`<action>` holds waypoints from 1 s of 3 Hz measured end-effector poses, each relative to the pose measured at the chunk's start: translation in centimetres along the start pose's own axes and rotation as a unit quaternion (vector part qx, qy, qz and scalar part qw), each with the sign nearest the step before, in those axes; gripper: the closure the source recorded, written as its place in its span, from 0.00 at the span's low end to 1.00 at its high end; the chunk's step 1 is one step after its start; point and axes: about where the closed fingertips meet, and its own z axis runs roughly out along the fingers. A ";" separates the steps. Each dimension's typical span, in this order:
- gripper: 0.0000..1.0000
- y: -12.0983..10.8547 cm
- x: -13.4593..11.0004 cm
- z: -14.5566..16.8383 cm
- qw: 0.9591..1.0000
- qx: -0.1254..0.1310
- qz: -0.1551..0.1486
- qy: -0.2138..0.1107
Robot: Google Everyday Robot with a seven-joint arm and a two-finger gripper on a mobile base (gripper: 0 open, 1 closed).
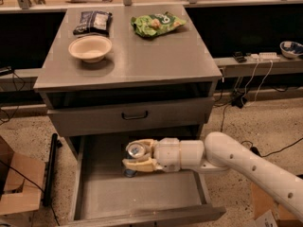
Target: Pick redbull can from middle drawer and place on counter
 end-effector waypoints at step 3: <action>1.00 -2.5 -15.2 -7.7 0.988 0.008 -0.156 0.006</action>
Offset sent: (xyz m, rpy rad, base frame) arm 0.0433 -0.0815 0.2588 -0.1753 -0.5182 0.0583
